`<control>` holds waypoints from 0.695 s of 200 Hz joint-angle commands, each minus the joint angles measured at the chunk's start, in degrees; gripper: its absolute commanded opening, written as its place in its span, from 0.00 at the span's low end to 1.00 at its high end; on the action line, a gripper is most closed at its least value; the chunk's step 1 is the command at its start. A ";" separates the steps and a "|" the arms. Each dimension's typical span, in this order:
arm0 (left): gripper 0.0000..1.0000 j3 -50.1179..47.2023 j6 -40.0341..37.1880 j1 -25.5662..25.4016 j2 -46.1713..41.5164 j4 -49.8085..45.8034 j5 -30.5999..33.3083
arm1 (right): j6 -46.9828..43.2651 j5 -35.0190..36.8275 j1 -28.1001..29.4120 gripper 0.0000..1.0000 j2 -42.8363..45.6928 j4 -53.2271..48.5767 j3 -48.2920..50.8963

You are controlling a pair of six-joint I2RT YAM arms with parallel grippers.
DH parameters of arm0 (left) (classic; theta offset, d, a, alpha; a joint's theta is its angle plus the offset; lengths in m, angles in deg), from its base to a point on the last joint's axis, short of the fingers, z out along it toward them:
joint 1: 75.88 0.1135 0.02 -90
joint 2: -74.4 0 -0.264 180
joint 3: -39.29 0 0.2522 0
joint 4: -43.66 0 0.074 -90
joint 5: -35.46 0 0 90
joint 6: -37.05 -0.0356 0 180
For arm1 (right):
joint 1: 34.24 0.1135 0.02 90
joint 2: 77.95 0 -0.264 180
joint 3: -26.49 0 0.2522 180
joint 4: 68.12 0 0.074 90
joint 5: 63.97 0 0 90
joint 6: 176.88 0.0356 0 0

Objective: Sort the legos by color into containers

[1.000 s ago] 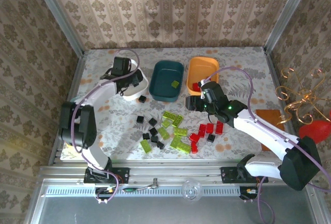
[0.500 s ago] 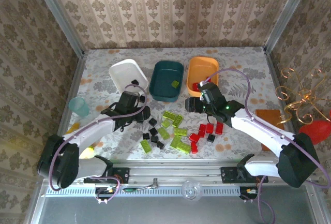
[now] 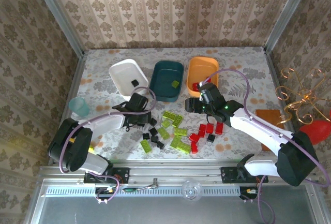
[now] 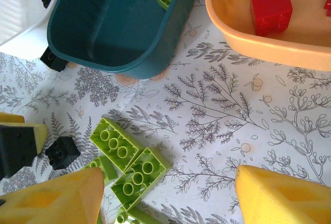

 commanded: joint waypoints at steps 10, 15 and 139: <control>0.55 -1.05 0.07 -0.33 1.46 2.05 0.59 | 0.48 0.71 0.34 0.69 0.43 0.17 0.13; 0.52 -1.09 0.18 -0.33 1.67 2.23 0.37 | 0.48 0.64 0.34 0.69 0.47 0.25 0.19; 0.64 -5.44 3.51 -5.97 -9.28 -4.91 0.13 | 0.55 0.53 0.32 0.70 0.81 1.02 1.60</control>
